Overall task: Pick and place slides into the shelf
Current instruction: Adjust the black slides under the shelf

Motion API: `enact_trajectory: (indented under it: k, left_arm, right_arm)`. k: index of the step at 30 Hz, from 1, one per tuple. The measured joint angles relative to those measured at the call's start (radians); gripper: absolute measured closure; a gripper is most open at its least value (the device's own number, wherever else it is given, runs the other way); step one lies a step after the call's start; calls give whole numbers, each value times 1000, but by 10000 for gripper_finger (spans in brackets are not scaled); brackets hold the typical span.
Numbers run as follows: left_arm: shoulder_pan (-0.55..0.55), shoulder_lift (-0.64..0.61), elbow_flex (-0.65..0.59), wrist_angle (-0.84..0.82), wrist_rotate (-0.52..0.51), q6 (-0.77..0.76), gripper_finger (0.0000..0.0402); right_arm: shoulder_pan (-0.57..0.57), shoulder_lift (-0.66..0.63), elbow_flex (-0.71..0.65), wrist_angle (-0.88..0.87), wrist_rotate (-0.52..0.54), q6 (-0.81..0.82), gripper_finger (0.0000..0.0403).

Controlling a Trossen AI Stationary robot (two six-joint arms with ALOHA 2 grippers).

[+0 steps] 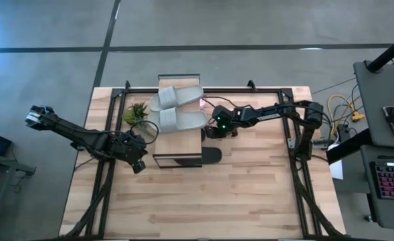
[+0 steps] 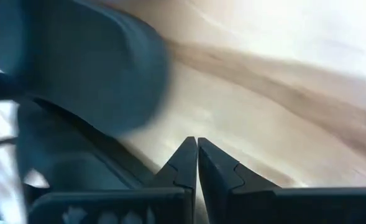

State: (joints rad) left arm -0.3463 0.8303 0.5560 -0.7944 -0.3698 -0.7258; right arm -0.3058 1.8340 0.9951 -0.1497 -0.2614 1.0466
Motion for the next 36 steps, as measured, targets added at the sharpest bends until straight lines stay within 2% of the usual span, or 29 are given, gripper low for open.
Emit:
enact_trajectory:
  k: [5, 16, 23, 28, 36]
  left_arm:
    - [0, 0, 0, 0, 0, 0, 402]
    - [0, 0, 0, 0, 0, 5, 402]
    - [0, 0, 0, 0, 0, 9, 402]
    - [0, 0, 0, 0, 0, 9, 402]
    - [0, 0, 0, 0, 1, 9, 402]
  right_arm:
    - [13, -54, -30, -136, -1, -41, 394]
    - [122, -239, -163, -163, -26, 63, 394]
    - [229, -232, -224, -84, -7, 168, 394]
    - [231, -203, -227, -6, 57, 206, 394]
    - [229, -195, -226, 31, 64, 207, 394]
